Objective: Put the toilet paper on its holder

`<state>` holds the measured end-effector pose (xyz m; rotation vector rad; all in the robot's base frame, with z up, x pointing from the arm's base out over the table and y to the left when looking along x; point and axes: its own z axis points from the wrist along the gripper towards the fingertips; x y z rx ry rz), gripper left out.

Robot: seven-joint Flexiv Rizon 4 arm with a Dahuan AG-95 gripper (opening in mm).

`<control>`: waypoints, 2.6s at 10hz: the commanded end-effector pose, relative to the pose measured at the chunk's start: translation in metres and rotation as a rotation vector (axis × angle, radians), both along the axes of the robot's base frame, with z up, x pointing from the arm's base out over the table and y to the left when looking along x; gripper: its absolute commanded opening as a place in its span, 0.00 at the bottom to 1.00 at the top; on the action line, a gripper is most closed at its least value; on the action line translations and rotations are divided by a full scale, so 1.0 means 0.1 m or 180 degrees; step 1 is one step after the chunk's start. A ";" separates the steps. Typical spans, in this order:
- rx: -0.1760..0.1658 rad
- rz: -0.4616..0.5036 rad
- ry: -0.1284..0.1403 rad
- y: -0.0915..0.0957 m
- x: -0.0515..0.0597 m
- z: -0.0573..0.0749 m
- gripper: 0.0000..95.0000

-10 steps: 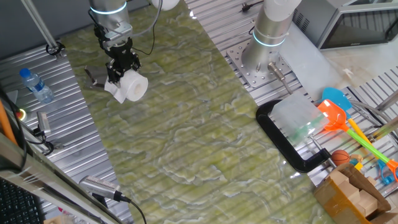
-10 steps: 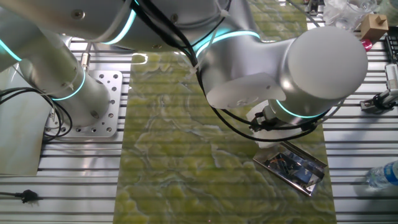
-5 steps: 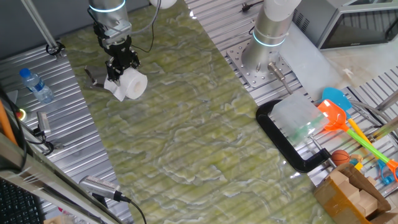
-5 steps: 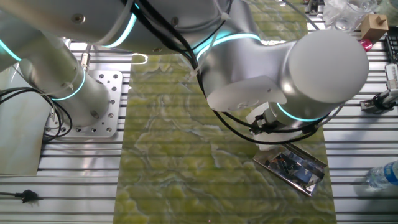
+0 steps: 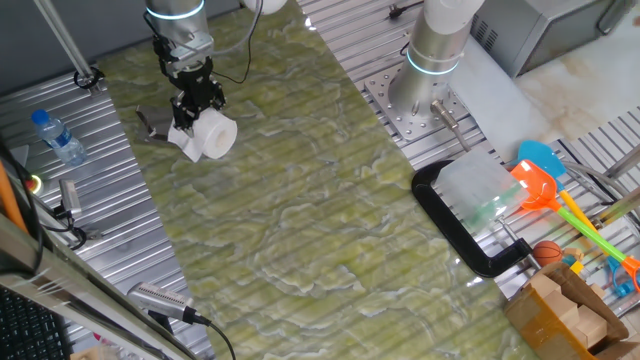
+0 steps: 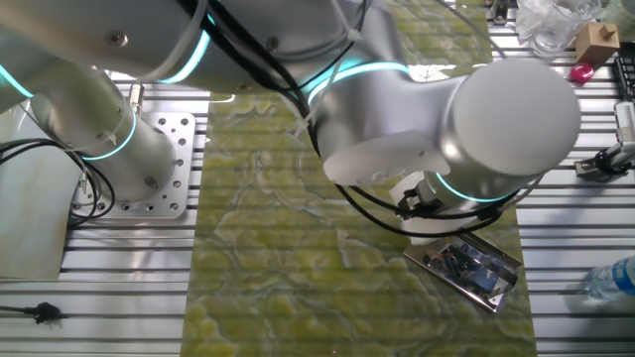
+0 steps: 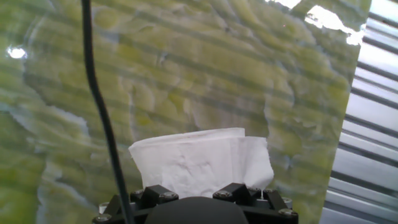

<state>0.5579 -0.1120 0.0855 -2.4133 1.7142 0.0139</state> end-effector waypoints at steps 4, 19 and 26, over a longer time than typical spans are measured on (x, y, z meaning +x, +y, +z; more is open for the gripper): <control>-0.0087 0.0106 0.0005 -0.07 0.00 0.10 0.00; -0.0105 0.0187 -0.0071 -0.07 -0.06 0.06 0.00; 0.0068 0.0145 0.0089 -0.07 -0.06 0.05 0.00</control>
